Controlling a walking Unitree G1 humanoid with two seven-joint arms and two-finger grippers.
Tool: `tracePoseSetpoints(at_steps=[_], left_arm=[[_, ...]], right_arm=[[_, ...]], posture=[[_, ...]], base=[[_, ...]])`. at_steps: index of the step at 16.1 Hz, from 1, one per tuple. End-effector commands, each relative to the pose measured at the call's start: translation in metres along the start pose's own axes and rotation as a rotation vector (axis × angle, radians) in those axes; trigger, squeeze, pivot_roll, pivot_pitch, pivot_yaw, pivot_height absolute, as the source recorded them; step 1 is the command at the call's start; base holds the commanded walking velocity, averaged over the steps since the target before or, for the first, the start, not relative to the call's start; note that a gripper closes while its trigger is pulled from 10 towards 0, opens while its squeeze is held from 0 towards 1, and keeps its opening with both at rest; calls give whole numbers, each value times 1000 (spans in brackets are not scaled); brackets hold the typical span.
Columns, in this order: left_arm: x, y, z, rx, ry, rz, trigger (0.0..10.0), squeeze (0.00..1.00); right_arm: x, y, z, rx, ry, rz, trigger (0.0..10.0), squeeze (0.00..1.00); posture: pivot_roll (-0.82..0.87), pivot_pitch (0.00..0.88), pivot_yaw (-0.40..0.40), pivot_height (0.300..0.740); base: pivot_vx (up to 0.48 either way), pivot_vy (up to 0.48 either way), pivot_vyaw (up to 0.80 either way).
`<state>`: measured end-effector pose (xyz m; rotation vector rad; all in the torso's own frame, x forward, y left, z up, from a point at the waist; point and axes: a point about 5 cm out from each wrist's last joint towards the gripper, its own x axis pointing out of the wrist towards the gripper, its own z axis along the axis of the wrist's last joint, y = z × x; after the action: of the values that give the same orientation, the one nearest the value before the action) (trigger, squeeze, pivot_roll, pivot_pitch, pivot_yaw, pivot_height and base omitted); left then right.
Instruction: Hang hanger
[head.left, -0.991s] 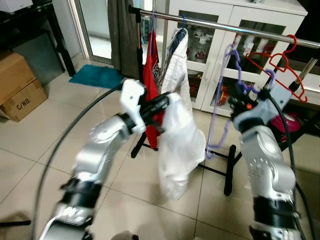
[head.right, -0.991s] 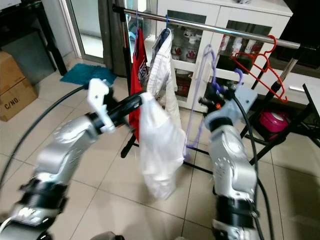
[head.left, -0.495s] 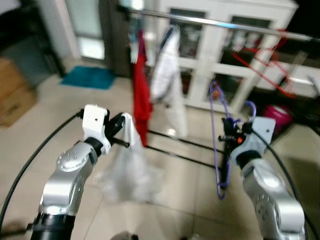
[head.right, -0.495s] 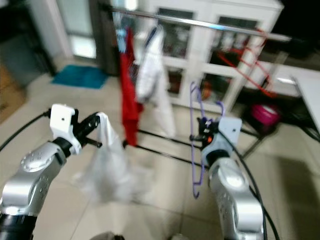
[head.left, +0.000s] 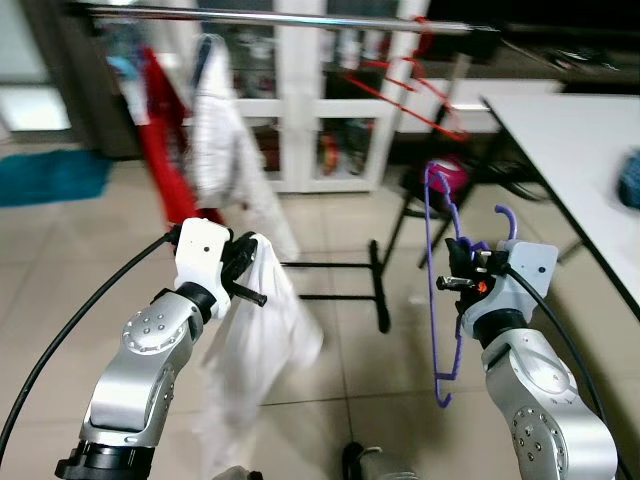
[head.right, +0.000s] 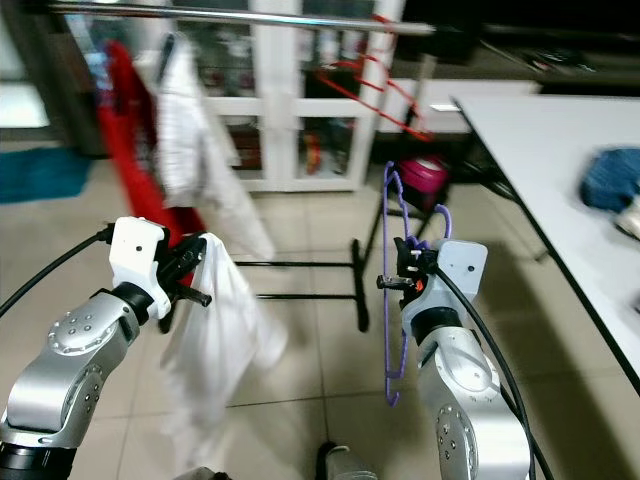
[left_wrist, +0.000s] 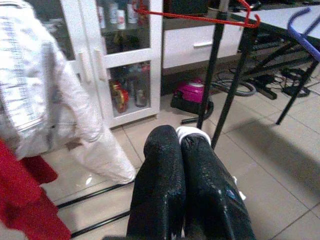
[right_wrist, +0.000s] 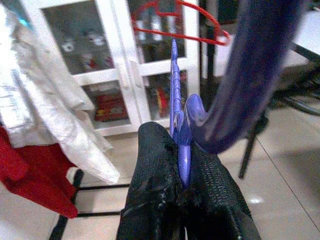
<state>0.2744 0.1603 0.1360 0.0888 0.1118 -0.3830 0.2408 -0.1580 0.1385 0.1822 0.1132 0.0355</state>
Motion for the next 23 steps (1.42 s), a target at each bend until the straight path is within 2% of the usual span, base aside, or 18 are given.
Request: tracePoseSetpoints(at_steps=[1,3,7,10,11,12,13,14,18,19,20,22,23], left_arm=[[3,-4,7,10,-20,-7,10000,0],[1,-10,7,11,-16,-39,10000,0],[6,-4,9,18,-21,-6,10000,0],[5,-14,11,43,-35,-45,10000,0],[6,-7,14,66,-88,15,10000,0],[9,-2,21,21,-171,54,10000,0],[10,-2,23,-7,-176,53,10000,0],[11,-1,28,2,-219,98,10000,0],[10,0,23,-19,-187,43,10000,0],[9,1,18,-9,-103,63,10000,0],[8,2,15,-8,-63,62,10000,0],[8,4,16,25,-80,76,10000,0],[8,10,13,42,-52,139,10000,0]], right_arm=[[-1,0,7,4,-21,-2,10000,0],[-1,-1,8,-21,-30,-21,10000,0],[1,-1,14,-69,-58,-42,10000,0],[3,-4,19,-107,-84,-74,10000,0],[3,-4,19,-107,-87,-80,10000,0],[3,-3,18,-98,-84,-74,10000,0],[4,-2,17,-93,-83,-74,10000,0],[4,-2,16,-74,-77,-71,10000,0],[2,-7,12,-43,-63,-101,10000,0],[2,-8,12,-49,-67,-111,10000,0],[2,-9,11,-49,-67,-114,10000,0],[3,-10,9,-47,-52,-113,10000,0],[3,-10,6,-62,-36,-100,10000,0]], posture=[[-121,96,-18,740],[-121,89,-24,740],[-130,75,-22,740],[-119,81,-22,740],[-122,74,-20,740],[-120,73,-17,740],[-120,73,-17,740],[-117,67,-14,740],[-123,57,-7,740],[-123,54,-8,740],[-123,54,-8,740],[-120,50,-10,740],[-119,47,-11,740]], base=[[0,0,-800],[0,0,-800],[0,0,-800],[0,0,-800],[0,0,-800],[0,0,-800],[0,0,-800],[0,0,-800],[0,0,-800],[0,0,-800],[0,0,-800],[0,0,-800],[0,0,-781]])
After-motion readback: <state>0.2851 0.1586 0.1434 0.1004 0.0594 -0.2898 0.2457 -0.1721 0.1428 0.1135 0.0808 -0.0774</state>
